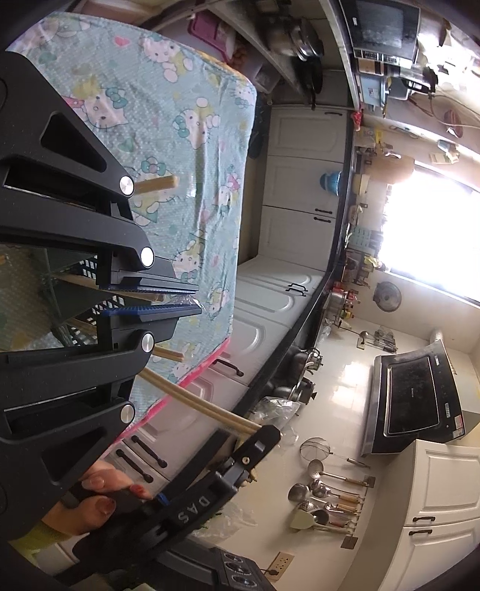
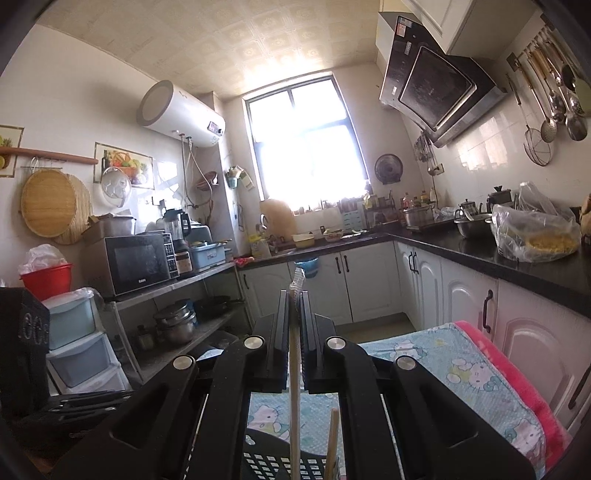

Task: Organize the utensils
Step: 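Lower both held chopsticks down into the caddy slots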

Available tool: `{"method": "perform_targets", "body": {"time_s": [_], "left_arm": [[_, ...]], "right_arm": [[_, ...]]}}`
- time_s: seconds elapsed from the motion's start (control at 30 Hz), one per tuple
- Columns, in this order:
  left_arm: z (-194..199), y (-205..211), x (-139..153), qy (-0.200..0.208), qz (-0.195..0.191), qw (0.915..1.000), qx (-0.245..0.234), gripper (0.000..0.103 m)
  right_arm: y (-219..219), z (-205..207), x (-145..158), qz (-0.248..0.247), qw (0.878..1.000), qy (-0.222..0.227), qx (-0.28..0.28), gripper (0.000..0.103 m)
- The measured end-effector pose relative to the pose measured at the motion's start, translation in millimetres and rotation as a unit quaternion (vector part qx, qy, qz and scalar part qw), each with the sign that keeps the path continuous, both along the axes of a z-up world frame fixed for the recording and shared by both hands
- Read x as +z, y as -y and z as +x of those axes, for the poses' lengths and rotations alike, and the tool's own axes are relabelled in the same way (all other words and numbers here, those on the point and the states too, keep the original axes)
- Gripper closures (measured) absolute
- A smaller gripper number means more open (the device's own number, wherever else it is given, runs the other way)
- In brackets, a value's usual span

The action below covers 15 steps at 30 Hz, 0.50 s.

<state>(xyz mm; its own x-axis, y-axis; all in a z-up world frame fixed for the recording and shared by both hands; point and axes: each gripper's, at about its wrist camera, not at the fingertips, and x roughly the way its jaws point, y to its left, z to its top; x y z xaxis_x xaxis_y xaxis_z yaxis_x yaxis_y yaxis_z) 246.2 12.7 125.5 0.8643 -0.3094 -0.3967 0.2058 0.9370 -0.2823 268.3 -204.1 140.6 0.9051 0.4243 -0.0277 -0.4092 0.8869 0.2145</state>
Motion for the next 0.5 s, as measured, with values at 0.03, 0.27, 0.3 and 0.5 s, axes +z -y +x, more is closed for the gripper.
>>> {"method": "perform_targets", "body": {"time_s": [0.03,0.27,0.3,0.5], "left_arm": [[-0.2,-0.1,-1.7,-0.002,-0.001,1.0,0.0,0.1],[2.9,-0.2,-13.8,-0.013,-0.006,0.9999,-0.003,0.1],[3.4,-0.3,-15.3,-0.015,-0.007,0.9999,-0.004,0.1],[4.7,-1.9,-23.3,-0.023,-0.011,0.9997,-0.004,0.1]], "right_arm": [[-0.8,1.4,-2.7,0.0,1.0,-0.002,0.0,0.098],[-1.3,5.2,-19.9,0.007,1.0,-0.012,-0.001,0.098],[-1.7,6.2,-21.3,0.008,1.0,-0.014,-0.001,0.098],[-4.8,9.4,-34.5,0.007,1.0,-0.024,-0.002,0.098]]}}
